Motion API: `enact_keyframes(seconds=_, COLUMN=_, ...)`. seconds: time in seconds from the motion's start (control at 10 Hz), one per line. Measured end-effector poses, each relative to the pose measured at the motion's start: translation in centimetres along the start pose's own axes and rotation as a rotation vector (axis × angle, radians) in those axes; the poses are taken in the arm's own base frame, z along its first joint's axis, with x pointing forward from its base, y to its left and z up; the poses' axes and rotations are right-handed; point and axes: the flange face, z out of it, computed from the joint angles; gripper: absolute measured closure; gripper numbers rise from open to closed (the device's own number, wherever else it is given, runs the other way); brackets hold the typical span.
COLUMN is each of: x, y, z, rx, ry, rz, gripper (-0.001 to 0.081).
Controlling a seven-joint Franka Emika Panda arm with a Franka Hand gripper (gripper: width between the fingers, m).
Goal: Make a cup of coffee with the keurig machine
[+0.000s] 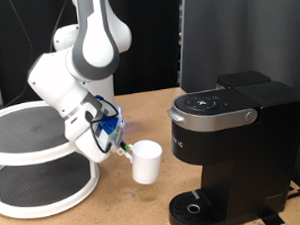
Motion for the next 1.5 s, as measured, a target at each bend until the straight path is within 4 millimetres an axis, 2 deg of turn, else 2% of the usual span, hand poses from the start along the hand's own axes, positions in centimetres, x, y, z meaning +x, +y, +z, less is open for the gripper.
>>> enact_keyframes(seconds=0.4, x=0.2, y=0.4, z=1.6, rx=-0.002, ry=-0.008, rz=0.012, gripper=0.0740)
enact_keyframes(seconds=1.5, x=0.7, y=0.4, z=1.5, rx=0.058, ry=0.012, rz=0.002, gripper=0.0740)
